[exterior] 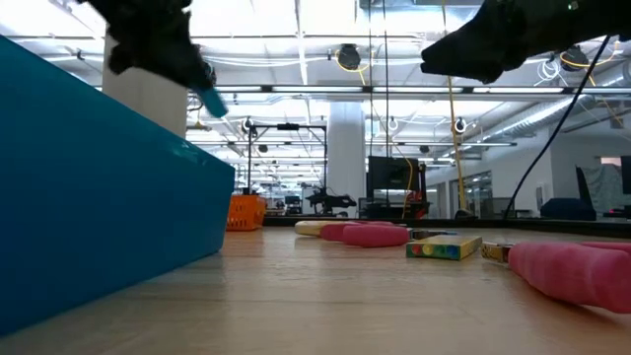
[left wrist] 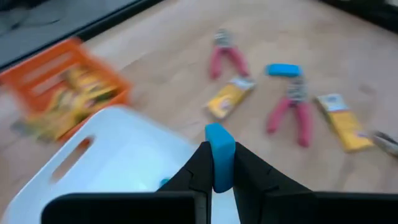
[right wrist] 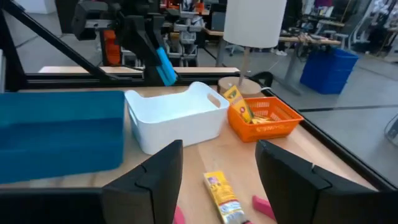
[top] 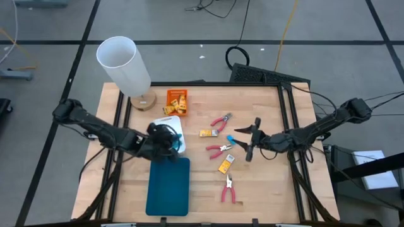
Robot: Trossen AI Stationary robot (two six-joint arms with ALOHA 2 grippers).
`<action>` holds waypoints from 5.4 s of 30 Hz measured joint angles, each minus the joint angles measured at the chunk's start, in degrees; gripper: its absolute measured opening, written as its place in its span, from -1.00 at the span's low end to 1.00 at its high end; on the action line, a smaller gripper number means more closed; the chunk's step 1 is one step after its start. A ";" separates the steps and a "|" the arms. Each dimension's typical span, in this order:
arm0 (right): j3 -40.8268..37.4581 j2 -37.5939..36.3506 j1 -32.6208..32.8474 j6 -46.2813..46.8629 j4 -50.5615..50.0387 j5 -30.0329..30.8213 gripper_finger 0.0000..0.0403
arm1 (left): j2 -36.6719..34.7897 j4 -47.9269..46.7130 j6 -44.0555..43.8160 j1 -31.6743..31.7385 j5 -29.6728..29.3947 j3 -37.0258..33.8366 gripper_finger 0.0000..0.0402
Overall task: Pick & Place School Supplies
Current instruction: Put the blue eraser into the white bin
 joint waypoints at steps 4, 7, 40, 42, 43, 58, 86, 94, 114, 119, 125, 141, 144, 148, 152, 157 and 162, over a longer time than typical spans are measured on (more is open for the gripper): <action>-0.68 -0.13 -0.21 -0.30 0.54 -0.03 -0.03 | 0.45 -9.53 -13.02 -1.69 -3.00 -0.51 -0.83; -0.72 -0.08 -0.21 -0.30 0.50 -0.05 -0.02 | 0.68 -11.29 -19.00 -2.13 -3.00 -3.17 -0.83; -0.68 16.77 -8.97 21.57 -13.97 -4.18 0.07 | -0.94 10.61 -7.07 6.50 6.43 -9.68 0.07; -0.68 19.20 -10.72 23.91 -13.90 -7.67 0.07 | -1.38 15.93 -2.27 6.48 6.76 -9.65 0.10; -0.68 20.37 -11.39 24.89 -13.56 -9.28 0.06 | -1.36 18.17 -0.13 6.48 6.79 -9.62 0.10; -0.50 30.40 -12.19 26.22 -10.51 -12.99 -0.01 | -1.25 24.01 9.35 8.77 7.49 -9.64 -0.01; 4.27 22.77 -14.13 7.88 -12.18 -11.80 -0.66 | -1.20 32.25 10.22 9.21 7.56 -9.64 -0.01; 7.52 15.71 -11.98 -4.48 -10.35 -3.42 -0.68 | 1.56 44.28 14.98 10.10 13.16 -9.66 -0.01; 7.50 14.97 -2.96 -20.67 0.25 3.37 -0.67 | 18.62 73.67 9.65 17.90 30.22 -9.06 0.44; 7.50 14.97 -2.96 -20.46 0.39 3.23 -0.68 | 22.17 73.54 8.78 18.59 30.45 -6.55 0.54; 7.50 15.42 -2.99 -19.92 0.24 3.23 -0.66 | 24.26 72.64 12.32 18.67 31.40 -1.42 0.49; 7.50 16.06 -3.21 -20.27 1.84 3.21 -0.67 | 24.15 67.36 11.19 19.33 35.49 1.84 0.32; 7.50 16.04 -3.21 -20.27 1.88 3.21 -0.67 | 24.15 67.32 11.19 19.39 35.47 1.84 0.28; 7.50 16.04 -3.21 -20.27 1.89 3.21 -0.68 | 24.15 67.30 11.13 19.89 36.03 1.84 0.20; 7.50 16.04 -3.21 -20.27 1.90 3.21 -0.67 | 24.15 67.33 10.88 20.61 36.09 1.84 0.02; 7.50 16.04 -3.21 -20.27 1.92 3.21 -0.68 | 24.15 67.21 10.27 21.50 38.17 1.84 -0.30; 7.50 16.01 -3.21 -20.27 2.08 3.23 -0.67 | 24.15 67.06 10.96 21.92 38.83 1.82 -0.65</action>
